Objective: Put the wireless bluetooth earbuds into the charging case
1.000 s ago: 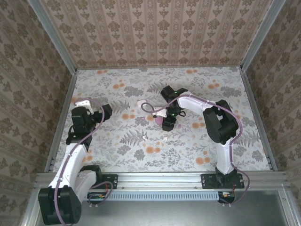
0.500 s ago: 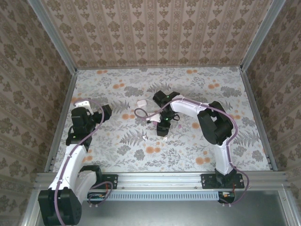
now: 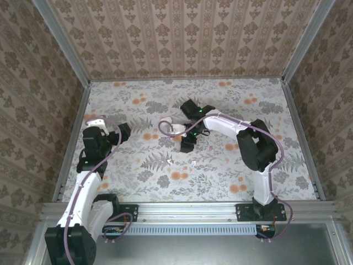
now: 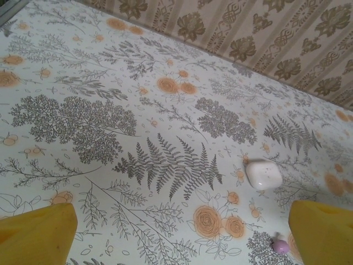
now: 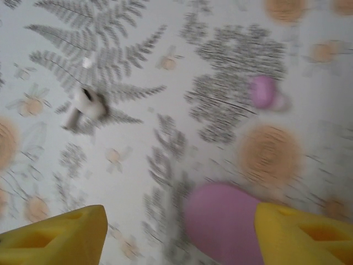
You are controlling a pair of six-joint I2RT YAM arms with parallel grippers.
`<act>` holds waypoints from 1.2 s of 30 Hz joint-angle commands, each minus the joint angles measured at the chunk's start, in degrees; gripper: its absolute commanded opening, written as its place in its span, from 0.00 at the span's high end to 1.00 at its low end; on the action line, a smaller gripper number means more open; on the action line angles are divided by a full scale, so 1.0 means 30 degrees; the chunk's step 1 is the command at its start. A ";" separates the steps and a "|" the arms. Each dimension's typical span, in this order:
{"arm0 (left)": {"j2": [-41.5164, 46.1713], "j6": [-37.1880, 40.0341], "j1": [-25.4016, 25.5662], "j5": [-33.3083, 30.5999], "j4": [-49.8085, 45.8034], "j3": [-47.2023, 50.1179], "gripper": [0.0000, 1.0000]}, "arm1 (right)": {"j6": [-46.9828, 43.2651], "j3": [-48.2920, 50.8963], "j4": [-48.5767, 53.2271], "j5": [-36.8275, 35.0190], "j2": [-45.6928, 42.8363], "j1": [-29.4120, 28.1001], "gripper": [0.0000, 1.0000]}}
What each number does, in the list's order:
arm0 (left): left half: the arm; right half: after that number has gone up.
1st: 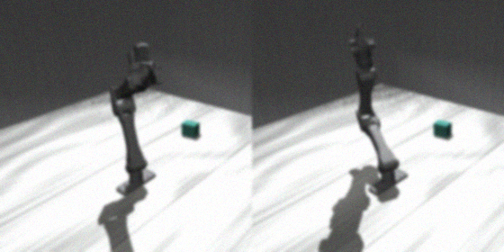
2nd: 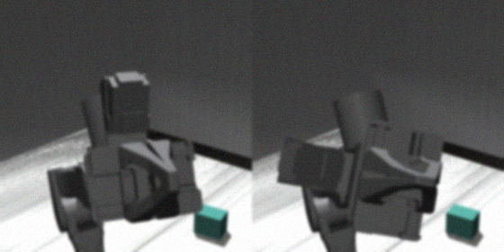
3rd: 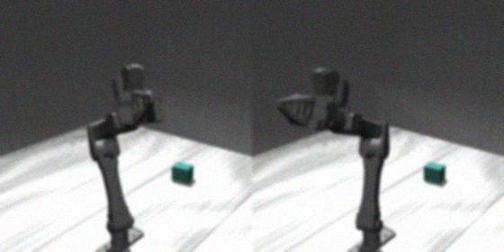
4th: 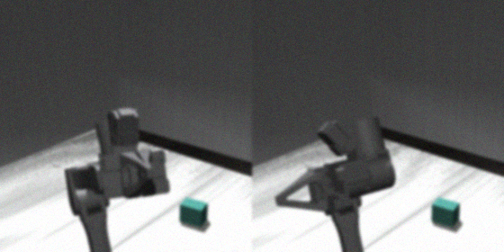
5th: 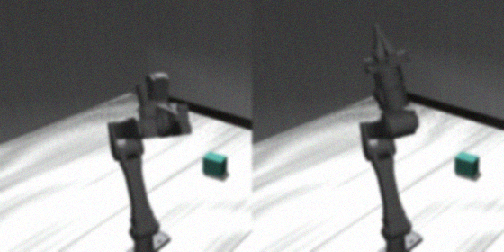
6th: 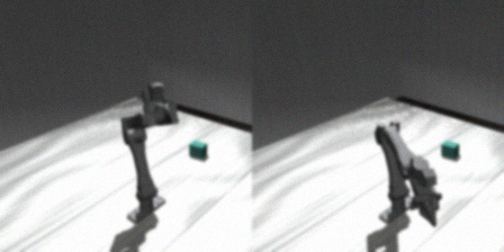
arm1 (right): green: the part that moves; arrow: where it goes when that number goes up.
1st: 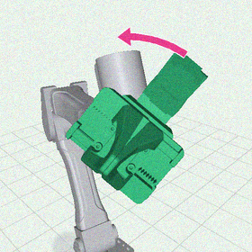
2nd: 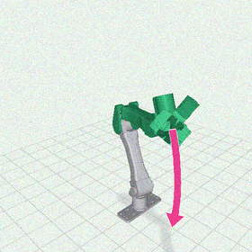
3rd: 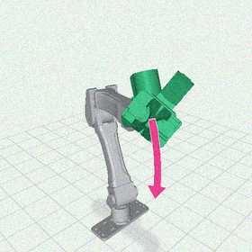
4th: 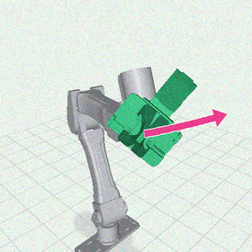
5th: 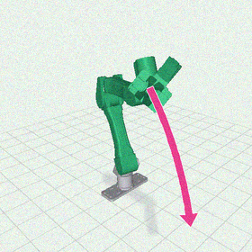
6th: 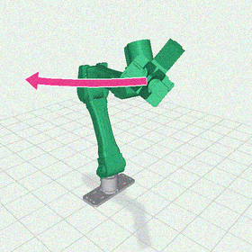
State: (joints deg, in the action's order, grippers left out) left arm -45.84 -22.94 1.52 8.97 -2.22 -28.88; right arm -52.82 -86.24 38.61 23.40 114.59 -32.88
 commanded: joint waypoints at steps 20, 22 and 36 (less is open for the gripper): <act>0.1014 0.0301 0.0150 -0.0588 -0.0463 0.0634 0.00 | -0.6542 -0.1543 -0.1034 0.0815 0.2889 0.1002 0.19; 0.1028 0.0293 0.0125 -0.0585 -0.0578 0.0634 0.00 | -0.6561 -0.1590 -0.0847 0.0800 0.2983 0.0896 0.21; 0.0707 0.0201 0.0149 -0.0296 -0.0297 0.0521 0.00 | -0.5534 0.0058 0.0771 0.0213 0.1590 0.0854 0.32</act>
State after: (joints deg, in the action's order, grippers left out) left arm -43.31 -22.90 1.54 7.68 -3.86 -27.33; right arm -70.28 -88.33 37.95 24.21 122.28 -30.17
